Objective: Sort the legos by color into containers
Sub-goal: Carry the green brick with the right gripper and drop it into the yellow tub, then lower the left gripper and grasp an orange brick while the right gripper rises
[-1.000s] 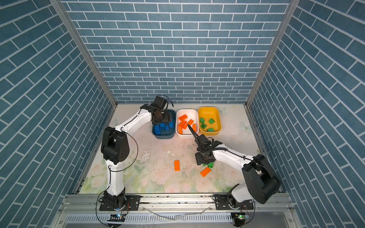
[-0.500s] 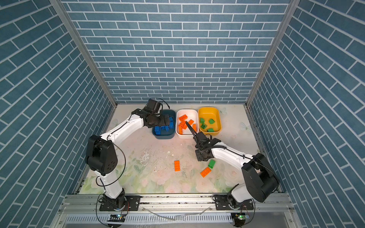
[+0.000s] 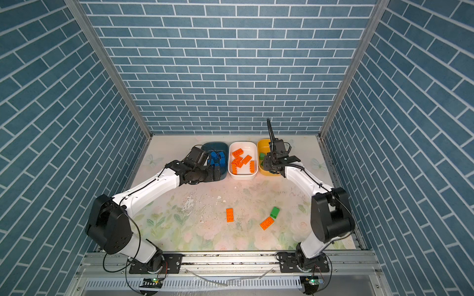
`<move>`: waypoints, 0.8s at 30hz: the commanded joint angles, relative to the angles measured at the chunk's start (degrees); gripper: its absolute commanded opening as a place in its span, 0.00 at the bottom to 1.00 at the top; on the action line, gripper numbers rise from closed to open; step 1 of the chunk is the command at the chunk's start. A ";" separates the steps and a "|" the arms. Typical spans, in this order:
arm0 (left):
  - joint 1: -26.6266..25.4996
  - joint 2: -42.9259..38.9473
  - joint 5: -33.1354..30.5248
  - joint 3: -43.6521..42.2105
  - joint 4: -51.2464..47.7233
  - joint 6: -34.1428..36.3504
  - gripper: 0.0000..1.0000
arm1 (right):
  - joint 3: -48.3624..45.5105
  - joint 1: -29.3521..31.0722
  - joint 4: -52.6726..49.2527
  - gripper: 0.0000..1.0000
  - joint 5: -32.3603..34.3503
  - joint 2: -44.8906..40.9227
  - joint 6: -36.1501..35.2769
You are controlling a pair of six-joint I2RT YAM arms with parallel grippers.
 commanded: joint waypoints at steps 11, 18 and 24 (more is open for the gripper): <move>-11.16 1.99 -3.03 -1.34 -6.46 -4.79 0.99 | 9.61 -1.40 -6.66 0.77 8.00 5.10 -0.11; -18.77 9.67 -0.10 1.51 -12.42 -5.51 0.98 | -8.89 -1.40 -0.72 0.99 10.13 -9.04 5.88; -21.42 14.32 2.71 2.99 -13.40 -5.76 0.98 | -20.88 -1.44 1.46 0.99 11.20 -18.95 6.38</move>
